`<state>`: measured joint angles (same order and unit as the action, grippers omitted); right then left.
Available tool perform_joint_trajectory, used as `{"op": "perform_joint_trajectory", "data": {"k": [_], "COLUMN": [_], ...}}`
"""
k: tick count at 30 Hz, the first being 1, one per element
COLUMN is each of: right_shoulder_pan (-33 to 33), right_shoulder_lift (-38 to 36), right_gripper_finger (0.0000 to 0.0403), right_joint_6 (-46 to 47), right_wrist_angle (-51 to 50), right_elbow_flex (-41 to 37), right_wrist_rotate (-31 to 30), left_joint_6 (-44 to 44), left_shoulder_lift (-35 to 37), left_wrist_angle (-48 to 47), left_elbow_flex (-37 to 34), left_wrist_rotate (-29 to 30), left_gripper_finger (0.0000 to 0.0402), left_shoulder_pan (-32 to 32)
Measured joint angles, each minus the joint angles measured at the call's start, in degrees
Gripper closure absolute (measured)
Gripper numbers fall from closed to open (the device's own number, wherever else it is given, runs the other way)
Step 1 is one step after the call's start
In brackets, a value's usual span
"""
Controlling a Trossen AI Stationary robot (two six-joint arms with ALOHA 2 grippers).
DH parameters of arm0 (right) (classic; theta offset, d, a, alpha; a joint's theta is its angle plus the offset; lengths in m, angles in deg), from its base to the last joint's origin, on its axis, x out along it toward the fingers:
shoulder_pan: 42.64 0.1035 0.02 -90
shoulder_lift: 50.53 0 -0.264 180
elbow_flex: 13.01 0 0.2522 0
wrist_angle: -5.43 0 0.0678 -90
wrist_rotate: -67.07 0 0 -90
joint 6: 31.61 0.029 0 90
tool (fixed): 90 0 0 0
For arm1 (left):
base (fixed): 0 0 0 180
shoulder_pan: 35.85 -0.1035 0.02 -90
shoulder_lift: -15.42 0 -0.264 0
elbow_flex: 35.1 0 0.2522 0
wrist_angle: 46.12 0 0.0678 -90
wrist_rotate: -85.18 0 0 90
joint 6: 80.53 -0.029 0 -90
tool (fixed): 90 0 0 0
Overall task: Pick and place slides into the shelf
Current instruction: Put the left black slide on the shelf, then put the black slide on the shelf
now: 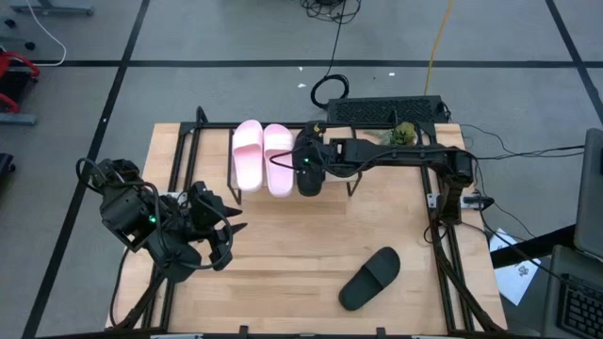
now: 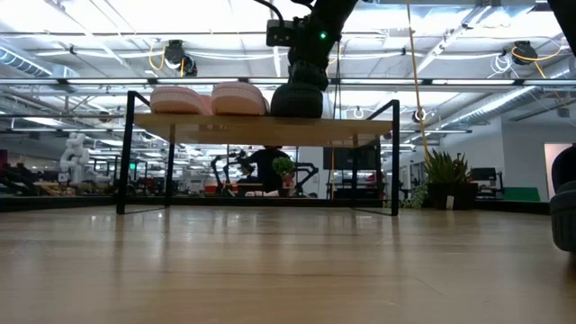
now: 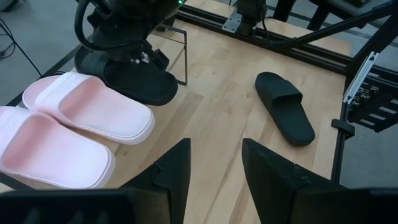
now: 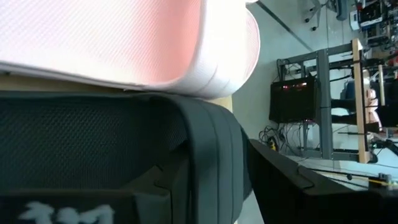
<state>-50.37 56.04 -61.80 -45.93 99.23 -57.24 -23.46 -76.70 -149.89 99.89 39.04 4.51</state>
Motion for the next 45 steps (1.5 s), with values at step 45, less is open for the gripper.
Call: {"op": "perform_joint_trajectory", "data": {"k": [45], "right_shoulder_pan": [37.4], "right_shoulder_lift": [-18.2], "right_gripper_finger": [0.0263], "right_joint_6": [50.5], "right_wrist_angle": [-36.2], "right_elbow_flex": [0.0], "right_wrist_rotate": [17.2], "left_joint_6": [-2.2], "left_shoulder_lift": [0.0], "left_wrist_angle": [0.0], "left_elbow_flex": [0.0], "left_wrist_rotate": [1.6], "left_gripper_finger": [0.0257], "left_shoulder_pan": [-0.1]}}
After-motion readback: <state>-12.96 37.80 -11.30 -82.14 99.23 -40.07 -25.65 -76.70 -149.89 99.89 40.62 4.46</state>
